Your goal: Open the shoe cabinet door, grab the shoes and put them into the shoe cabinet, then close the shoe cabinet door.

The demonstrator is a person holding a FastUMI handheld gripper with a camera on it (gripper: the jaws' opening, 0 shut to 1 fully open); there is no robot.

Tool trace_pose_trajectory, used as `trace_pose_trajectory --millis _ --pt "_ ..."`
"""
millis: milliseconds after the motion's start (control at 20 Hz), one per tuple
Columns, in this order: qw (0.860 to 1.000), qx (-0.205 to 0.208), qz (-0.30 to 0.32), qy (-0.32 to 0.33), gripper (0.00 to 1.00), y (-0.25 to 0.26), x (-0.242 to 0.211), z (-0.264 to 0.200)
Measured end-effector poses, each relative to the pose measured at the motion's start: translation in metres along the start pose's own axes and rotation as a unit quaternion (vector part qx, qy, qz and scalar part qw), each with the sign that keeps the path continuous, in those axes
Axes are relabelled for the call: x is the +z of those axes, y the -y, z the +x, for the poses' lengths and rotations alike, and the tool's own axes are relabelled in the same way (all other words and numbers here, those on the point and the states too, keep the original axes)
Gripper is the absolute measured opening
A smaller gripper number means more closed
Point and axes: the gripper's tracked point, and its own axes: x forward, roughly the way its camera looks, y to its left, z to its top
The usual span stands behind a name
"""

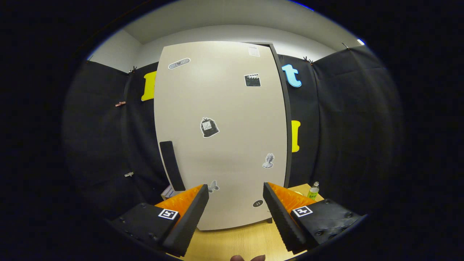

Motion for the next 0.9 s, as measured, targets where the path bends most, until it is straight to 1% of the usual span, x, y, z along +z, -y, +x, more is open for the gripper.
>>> trace_pose_trajectory --millis 400,900 --pt "1.0 0.004 0.001 -0.003 0.98 -0.005 -0.0037 0.0027" --pt "1.0 -0.001 0.0 0.001 0.98 -0.0043 -0.0012 0.0081"
